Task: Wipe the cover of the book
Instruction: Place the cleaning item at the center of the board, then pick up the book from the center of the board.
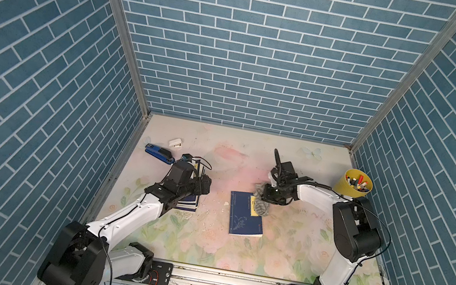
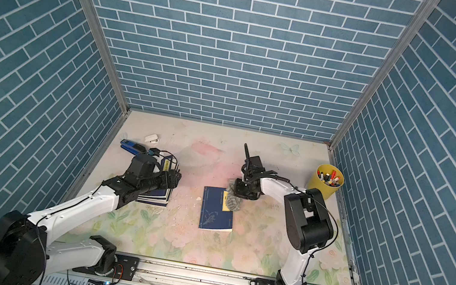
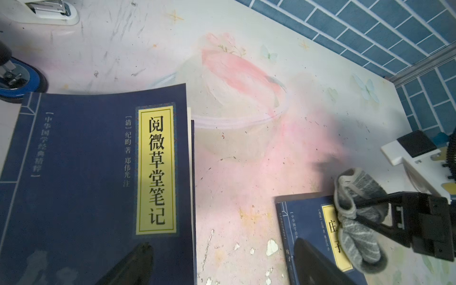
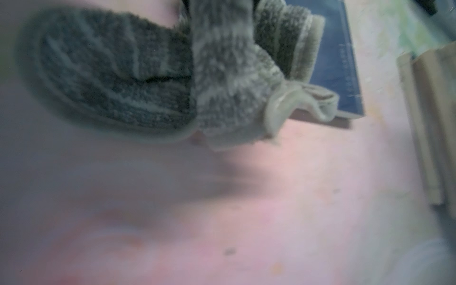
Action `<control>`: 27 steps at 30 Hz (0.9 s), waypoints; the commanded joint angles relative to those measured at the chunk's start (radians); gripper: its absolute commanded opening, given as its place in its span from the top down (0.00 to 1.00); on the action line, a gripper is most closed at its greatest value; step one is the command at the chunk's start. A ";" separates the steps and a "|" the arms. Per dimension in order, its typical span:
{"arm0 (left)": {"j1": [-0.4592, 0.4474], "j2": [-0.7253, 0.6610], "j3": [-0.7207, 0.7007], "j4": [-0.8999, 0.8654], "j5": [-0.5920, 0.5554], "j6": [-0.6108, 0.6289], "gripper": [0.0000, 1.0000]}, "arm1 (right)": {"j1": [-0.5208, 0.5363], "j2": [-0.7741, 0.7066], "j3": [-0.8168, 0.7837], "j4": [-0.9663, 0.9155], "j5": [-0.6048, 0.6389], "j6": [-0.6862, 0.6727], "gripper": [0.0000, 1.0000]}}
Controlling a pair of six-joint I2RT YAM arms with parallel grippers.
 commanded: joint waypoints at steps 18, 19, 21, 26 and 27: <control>-0.098 0.096 0.038 0.029 -0.014 0.062 0.07 | -0.048 -0.181 0.077 -0.361 0.452 -0.064 0.41; -0.106 0.105 0.039 0.033 -0.012 0.058 0.07 | -0.034 -0.200 0.083 -0.366 0.463 -0.064 0.38; -0.121 0.123 0.042 0.036 -0.012 0.053 0.08 | -0.007 -0.224 0.102 -0.387 0.467 -0.068 0.30; -0.173 0.159 0.042 0.020 -0.041 0.016 0.09 | 0.096 -0.246 0.126 -0.417 0.456 -0.066 0.26; -0.177 0.159 0.037 0.018 -0.034 0.004 0.09 | 0.119 -0.248 0.120 -0.405 0.435 -0.056 0.26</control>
